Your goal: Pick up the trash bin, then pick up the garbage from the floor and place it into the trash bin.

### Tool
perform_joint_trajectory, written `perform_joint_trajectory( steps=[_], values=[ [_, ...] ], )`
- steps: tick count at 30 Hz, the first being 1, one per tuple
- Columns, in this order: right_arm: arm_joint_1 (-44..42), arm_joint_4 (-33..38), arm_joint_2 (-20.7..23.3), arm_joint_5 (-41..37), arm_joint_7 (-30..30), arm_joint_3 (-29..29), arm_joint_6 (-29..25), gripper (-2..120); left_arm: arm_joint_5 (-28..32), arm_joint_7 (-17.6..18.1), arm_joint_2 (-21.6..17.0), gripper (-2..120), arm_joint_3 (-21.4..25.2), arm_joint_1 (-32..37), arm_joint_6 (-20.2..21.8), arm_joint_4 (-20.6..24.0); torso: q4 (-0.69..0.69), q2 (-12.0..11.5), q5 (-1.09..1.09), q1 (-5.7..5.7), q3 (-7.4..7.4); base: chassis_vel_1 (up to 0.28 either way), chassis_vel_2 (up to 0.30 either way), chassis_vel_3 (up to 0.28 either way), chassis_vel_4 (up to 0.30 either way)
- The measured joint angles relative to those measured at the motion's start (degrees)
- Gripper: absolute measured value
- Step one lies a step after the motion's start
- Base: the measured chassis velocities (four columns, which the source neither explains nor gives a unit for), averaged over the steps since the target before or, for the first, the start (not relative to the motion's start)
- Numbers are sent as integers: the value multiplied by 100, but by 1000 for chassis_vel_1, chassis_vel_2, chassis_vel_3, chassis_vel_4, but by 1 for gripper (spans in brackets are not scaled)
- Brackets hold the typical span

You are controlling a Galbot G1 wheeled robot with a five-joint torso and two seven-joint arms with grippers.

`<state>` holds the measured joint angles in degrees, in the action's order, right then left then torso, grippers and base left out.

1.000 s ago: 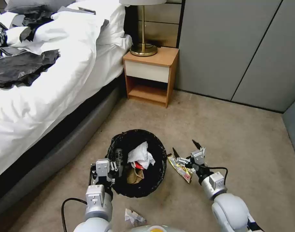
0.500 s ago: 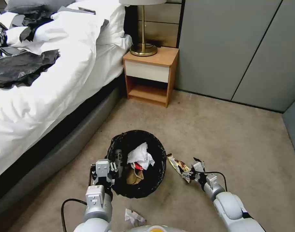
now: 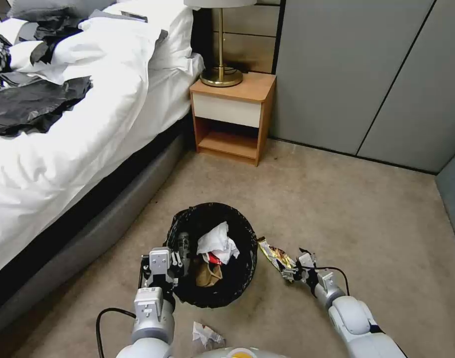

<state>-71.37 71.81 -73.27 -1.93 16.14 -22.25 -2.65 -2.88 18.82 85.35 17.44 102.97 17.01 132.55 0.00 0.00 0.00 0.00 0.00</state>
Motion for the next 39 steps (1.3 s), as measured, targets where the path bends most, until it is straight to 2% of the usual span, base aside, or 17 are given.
perform_joint_trajectory(
  steps=[9,13,15,16,18,19,22,23,26,27,30,31,34,39],
  values=[
    [94,-428,-75,73,-6,-7,-123,91,-34,2,1,1,-18,35,-33,2,0,0,0,0,0,0,0,0,0],
    [156,-625,-108,130,-14,-14,-220,82,-38,3,2,1,-18,39,-36,9,0,0,0,0,0,0,0,0,0],
    [231,-784,-130,142,-27,-26,-274,71,-38,4,3,1,-15,40,-38,9,0,0,0,0,0,0,0,0,0],
    [231,-784,-130,142,-27,-26,-274,71,-38,4,3,1,-15,40,-38,9,0,0,0,0,0,0,0,0,0],
    [295,-892,-140,147,-30,-31,-310,59,-39,6,5,1,-15,48,-42,9,0,0,0,0,0,0,0,0,0],
    [295,-892,-140,147,-30,-31,-310,59,-39,6,5,1,-15,48,-42,9,0,0,0,0,0,0,0,0,0],
    [357,-996,-155,148,-31,-32,-346,46,-42,7,8,1,-16,51,-44,9,0,0,0,0,0,0,0,0,0],
    [357,-996,-155,148,-31,-32,-346,46,-42,7,8,1,-16,51,-44,9,0,0,0,0,0,0,0,0,0],
    [386,-1062,-173,152,-32,-32,-385,32,-43,8,5,1,-18,50,-44,9,0,0,0,0,0,0,0,0,0],
    [386,-1062,-173,152,-32,-32,-385,32,-43,8,5,1,-18,50,-44,9,0,0,0,0,0,0,0,0,0],
    [387,-1062,-173,146,-37,-34,-394,17,-43,8,0,1,-19,46,-44,9,0,0,0,0,0,0,0,0,0],
    [387,-1062,-173,146,-37,-34,-394,17,-43,8,0,1,-19,46,-44,9,0,0,0,0,0,0,0,0,0],
    [378,-1031,-156,129,-41,-37,-397,3,-43,8,-2,1,-26,36,-44,9,0,0,0,0,0,0,0,0,0],
    [350,-978,-143,119,-51,-42,-427,0,-43,8,-4,1,-32,30,-43,9,0,0,0,0,0,0,0,0,0]
  ],
)
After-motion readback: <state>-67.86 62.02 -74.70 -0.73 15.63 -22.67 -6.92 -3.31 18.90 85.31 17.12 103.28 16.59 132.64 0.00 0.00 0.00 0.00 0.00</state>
